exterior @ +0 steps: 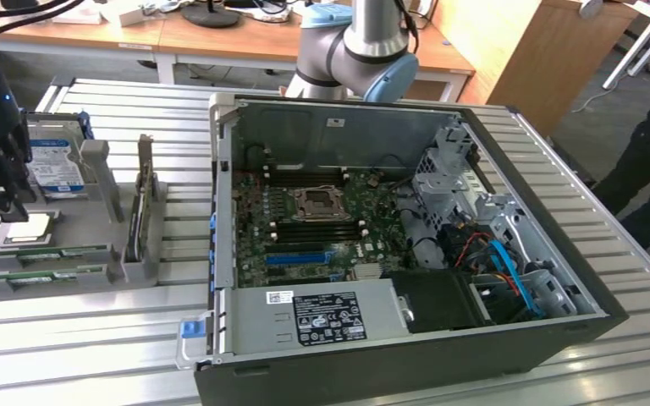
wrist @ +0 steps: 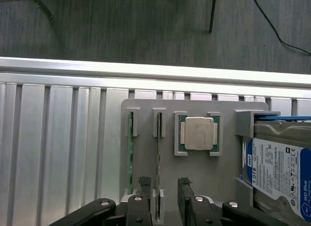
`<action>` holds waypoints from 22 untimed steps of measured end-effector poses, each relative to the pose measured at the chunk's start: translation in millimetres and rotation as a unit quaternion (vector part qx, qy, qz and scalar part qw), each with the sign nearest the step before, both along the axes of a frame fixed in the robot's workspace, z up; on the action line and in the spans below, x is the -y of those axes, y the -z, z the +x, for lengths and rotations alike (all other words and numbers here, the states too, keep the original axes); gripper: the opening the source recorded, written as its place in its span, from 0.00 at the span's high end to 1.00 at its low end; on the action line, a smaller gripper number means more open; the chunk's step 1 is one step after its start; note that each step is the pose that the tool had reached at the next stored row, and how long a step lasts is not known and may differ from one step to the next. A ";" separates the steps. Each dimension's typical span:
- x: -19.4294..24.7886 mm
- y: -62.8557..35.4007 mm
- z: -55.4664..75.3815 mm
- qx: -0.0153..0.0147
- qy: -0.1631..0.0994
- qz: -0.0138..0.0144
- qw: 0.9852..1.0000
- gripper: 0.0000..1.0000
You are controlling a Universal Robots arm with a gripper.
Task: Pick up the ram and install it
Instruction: 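Pick up the ram and move it above insertion slot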
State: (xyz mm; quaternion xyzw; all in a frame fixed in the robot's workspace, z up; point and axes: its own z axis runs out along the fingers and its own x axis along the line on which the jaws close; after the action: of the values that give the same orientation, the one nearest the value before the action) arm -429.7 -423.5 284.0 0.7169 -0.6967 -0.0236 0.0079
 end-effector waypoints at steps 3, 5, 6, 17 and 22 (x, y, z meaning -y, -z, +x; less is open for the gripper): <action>9.2 0.0 -1.0 0.000 0.000 0.000 1.000 0.64; 11.9 0.0 -1.5 0.000 0.000 0.000 1.000 0.64; 13.4 0.1 -1.6 0.000 0.000 0.000 1.000 0.64; 18.5 0.3 -2.2 0.000 0.000 0.000 1.000 0.64; 18.5 5.4 -2.2 0.000 0.000 0.000 1.000 0.64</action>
State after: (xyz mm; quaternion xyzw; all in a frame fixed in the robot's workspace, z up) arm -431.9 -442.0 278.6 0.7169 -0.6967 -0.0236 0.0078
